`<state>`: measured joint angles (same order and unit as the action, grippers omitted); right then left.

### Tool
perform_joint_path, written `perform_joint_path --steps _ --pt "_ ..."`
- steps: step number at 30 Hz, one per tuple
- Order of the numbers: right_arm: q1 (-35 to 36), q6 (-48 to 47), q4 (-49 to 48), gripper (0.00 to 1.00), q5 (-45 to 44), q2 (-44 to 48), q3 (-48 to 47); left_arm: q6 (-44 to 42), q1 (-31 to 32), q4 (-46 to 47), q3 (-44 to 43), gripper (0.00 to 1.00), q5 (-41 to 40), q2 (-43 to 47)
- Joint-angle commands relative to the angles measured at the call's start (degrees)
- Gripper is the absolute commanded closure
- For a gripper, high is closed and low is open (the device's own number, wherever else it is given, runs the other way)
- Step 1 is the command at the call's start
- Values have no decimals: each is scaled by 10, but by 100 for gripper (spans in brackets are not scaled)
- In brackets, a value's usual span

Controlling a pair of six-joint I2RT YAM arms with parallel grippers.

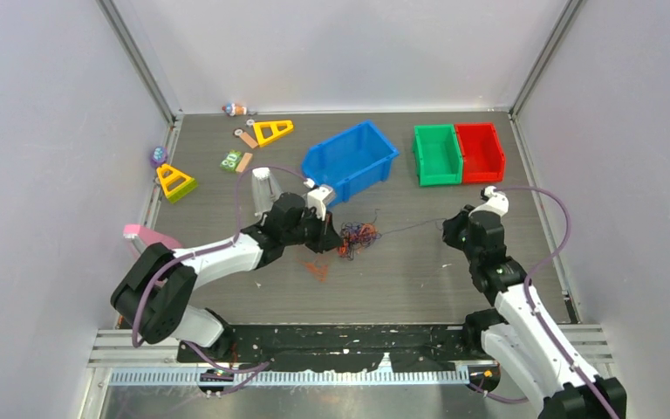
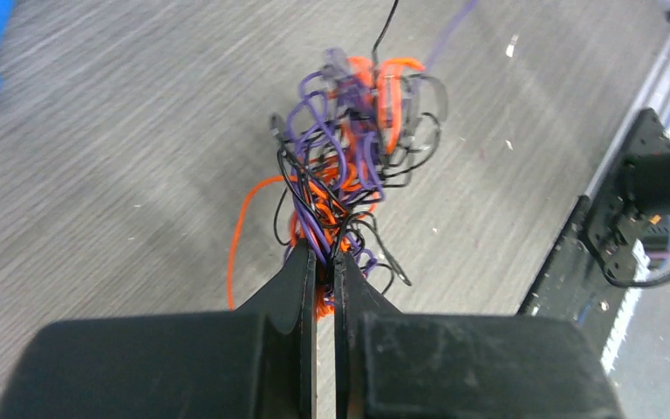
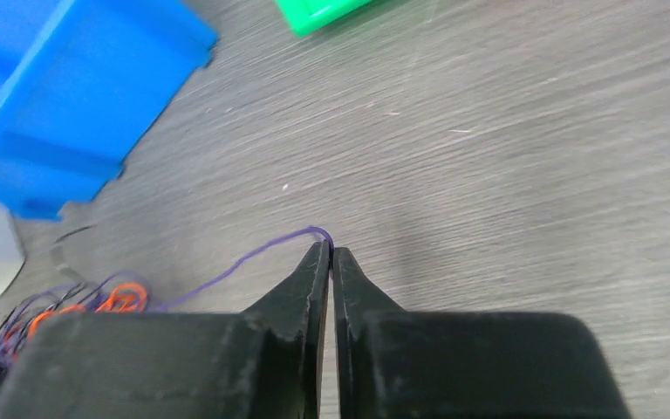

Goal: Untangle the cables

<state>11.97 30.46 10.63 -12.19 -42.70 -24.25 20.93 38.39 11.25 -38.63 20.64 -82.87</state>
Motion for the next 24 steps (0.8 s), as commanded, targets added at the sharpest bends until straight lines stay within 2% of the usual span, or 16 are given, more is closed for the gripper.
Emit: perform_joint_path --steps 1,2,3,4,6,7,9,11,14,20,22,23,24 --pt "-5 -66 -69 57 155 36 33 6 0 75 21 100 60 19" --pt "-5 -72 -85 33 244 35 38 5 0 86 23 100 75 18" --pt "-5 -73 -139 5 285 29 50 5 0 97 25 100 98 17" --pt "-4 -73 -165 0 360 25 55 5 0 109 27 100 114 17" --pt "4 -72 -226 1 427 12 61 6 0 128 28 100 138 15" --pt "11 -80 -234 10 435 2 54 7 0 134 28 100 148 14" --pt "40 -105 -222 13 434 -18 33 11 0 151 32 100 159 12" --pt "82 -121 -208 15 388 -42 14 12 1 156 32 100 167 12" --pt "144 -119 -230 25 358 -94 -2 10 0 156 31 100 168 8" --pt "212 -82 -288 30 305 -197 -37 4 5 159 32 100 177 11" --pt "225 -72 -297 48 291 -230 -46 -1 9 159 32 100 176 14" --pt "228 -67 -300 68 284 -243 -47 -3 11 159 34 100 174 16" --pt "228 -60 -301 76 268 -244 -46 -5 11 158 36 100 171 19"
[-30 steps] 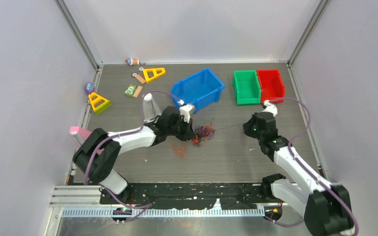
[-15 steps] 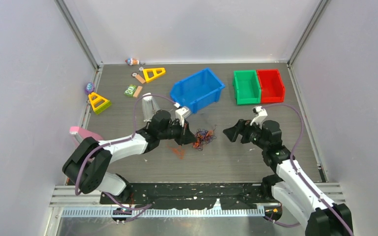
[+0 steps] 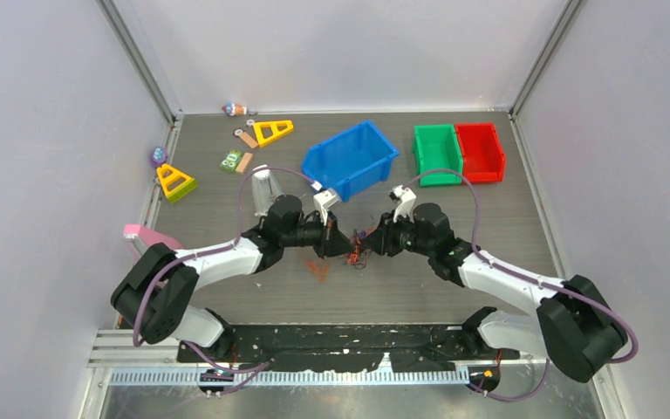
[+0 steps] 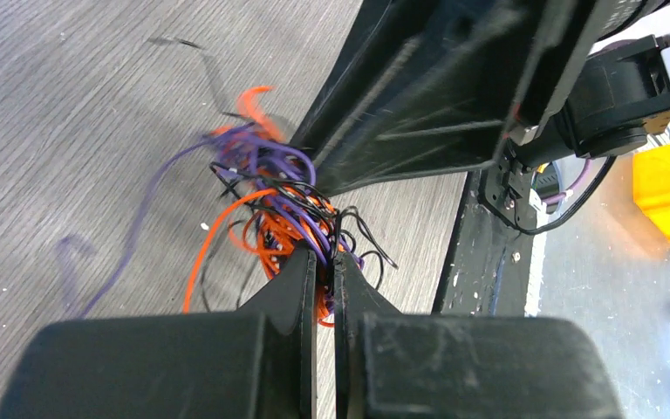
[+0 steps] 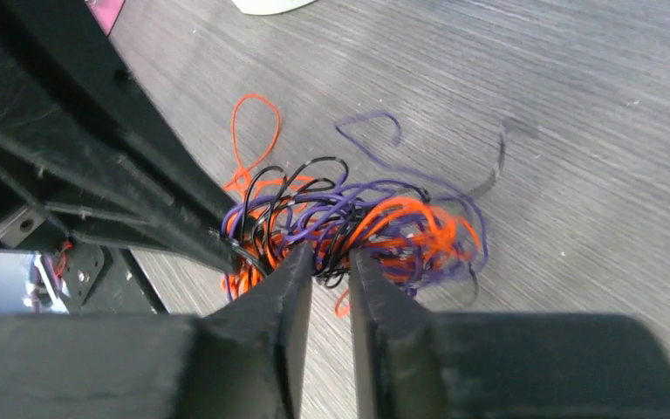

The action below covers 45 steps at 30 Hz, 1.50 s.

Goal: Untangle the cables

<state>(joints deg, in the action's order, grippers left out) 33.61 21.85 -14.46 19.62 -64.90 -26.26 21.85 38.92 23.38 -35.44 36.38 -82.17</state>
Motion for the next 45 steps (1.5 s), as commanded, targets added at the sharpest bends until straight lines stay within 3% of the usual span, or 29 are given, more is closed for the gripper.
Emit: perform_joint_path --steps 1,3,6,8,15,19,20,23,25,26,28,29,30,32,37,45 --pt "12 30 -47 88 -59 -20 -25 -16 6 34 6 100 8 17" --pt "11 37 -18 94 -112 1 -18 -27 5 24 13 100 -18 32" --pt "5 58 74 94 -296 39 -13 -44 6 5 35 100 -91 73" --pt "-15 78 127 95 -369 69 2 -47 6 0 52 100 -146 102" --pt "-106 113 209 95 -406 185 63 -51 5 -55 30 100 -193 86" --pt "-125 166 312 95 -541 222 43 -45 5 -129 21 100 -354 102" --pt "-126 148 306 95 -541 231 43 -52 5 -126 27 100 -370 109" --pt "-129 105 284 92 -483 238 37 -61 5 -97 34 100 -309 108" --pt "-128 62 260 67 -411 234 28 -64 5 -107 17 100 -272 89" --pt "-128 27 225 37 -374 232 27 -66 6 -112 8 100 -257 74" --pt "-129 -21 164 12 -236 230 32 -67 5 -114 -3 100 -227 58" --pt "-128 -31 139 8 -146 226 33 -67 6 -113 -6 100 -220 53" --pt "-127 -42 113 4 -113 211 29 -68 7 -114 -8 100 -217 48" --pt "-107 -63 120 4 -65 173 -12 -67 8 -115 -11 100 -213 44" --pt "3 -106 138 6 -112 69 -87 -70 8 -121 -16 100 -212 39" --pt "44 -91 66 9 -105 -125 -147 -73 9 -151 -39 100 -225 15"
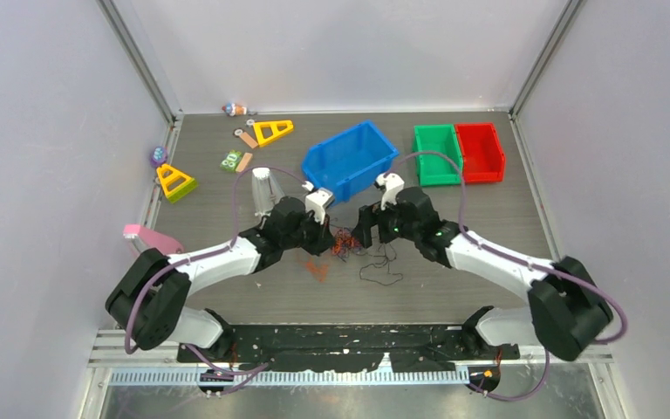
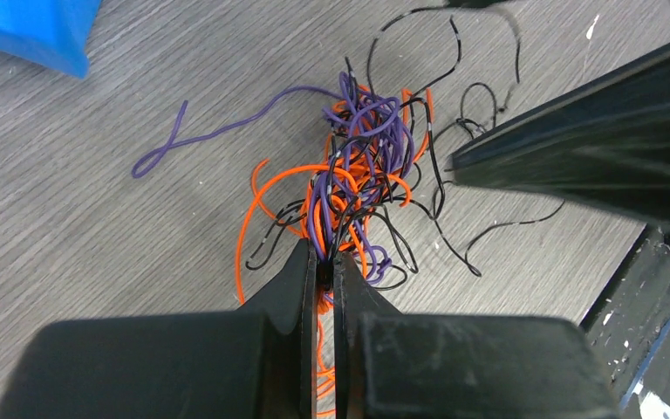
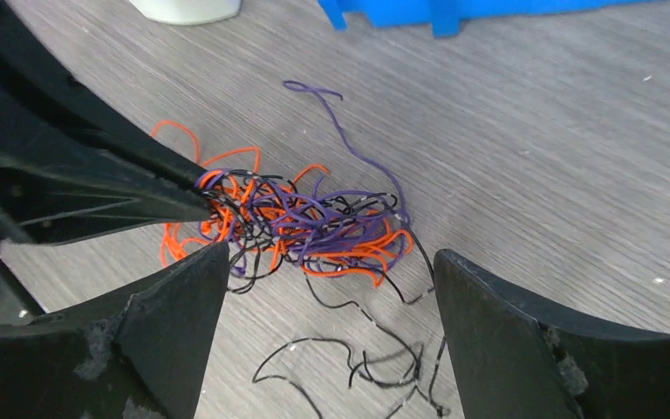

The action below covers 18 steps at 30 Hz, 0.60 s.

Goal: Untangle the cables

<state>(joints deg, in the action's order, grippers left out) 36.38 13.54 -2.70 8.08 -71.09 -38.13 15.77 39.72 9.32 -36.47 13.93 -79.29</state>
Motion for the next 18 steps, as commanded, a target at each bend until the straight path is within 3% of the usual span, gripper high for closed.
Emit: perform_joint_path --steps 1,5,7,8,10,14,18 --pt "26 -6 -60 9 5 -78 -36 -12 2 -15 -32 100 -1 -17" --pt "44 18 -96 22 0 -144 -36 -12 3 -29 -43 100 -2 -30" --pt "45 41 -118 39 -6 -161 -27 -12 3 -31 -44 100 -3 -31" --pt "44 57 -121 62 -15 -162 -24 -12 3 -33 -45 100 -7 -30" --pt "42 79 -103 89 -83 -149 -14 -11 3 -38 -42 100 -32 -22" --pt "12 135 -21 94 -272 -88 14 1 3 -45 -15 100 -129 19" --pt "-75 204 71 95 -365 7 72 14 3 -41 18 100 -242 71"
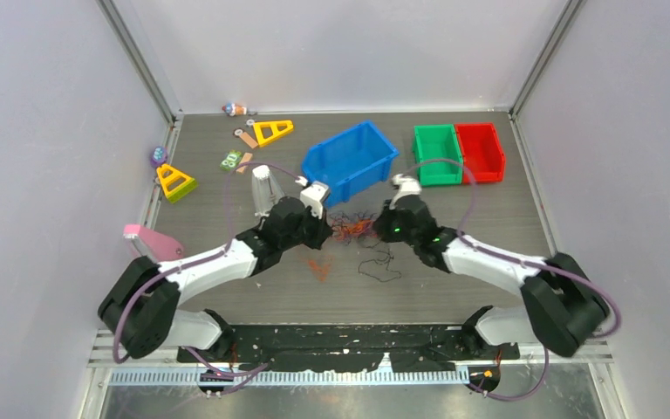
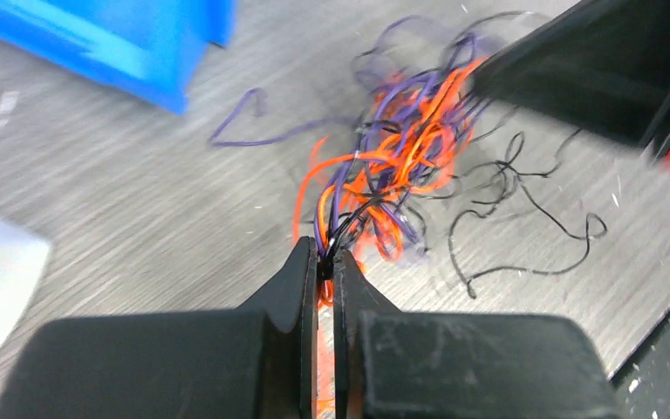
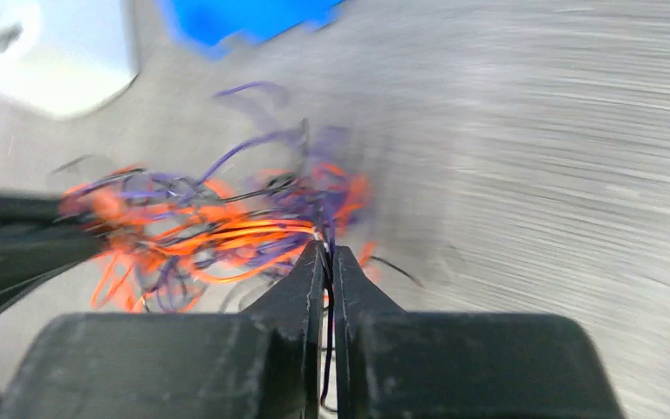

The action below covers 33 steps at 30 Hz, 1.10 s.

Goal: Untangle the cables

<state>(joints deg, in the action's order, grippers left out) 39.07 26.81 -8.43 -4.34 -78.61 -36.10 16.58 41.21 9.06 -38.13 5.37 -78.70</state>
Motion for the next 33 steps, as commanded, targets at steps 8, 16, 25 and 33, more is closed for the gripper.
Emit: perform_joint_path --steps 8,16,25,33 --pt "-198 118 253 95 -408 336 114 34 -12 -50 75 100 -320 143" --pt "-208 -10 229 95 -329 446 99 10 -12 2 108 100 -266 180" --pt "-207 -102 102 95 225 410 47 -42 2 95 107 38 7 149" --pt "-187 -74 89 95 356 319 4 -45 20 190 107 21 162 118"
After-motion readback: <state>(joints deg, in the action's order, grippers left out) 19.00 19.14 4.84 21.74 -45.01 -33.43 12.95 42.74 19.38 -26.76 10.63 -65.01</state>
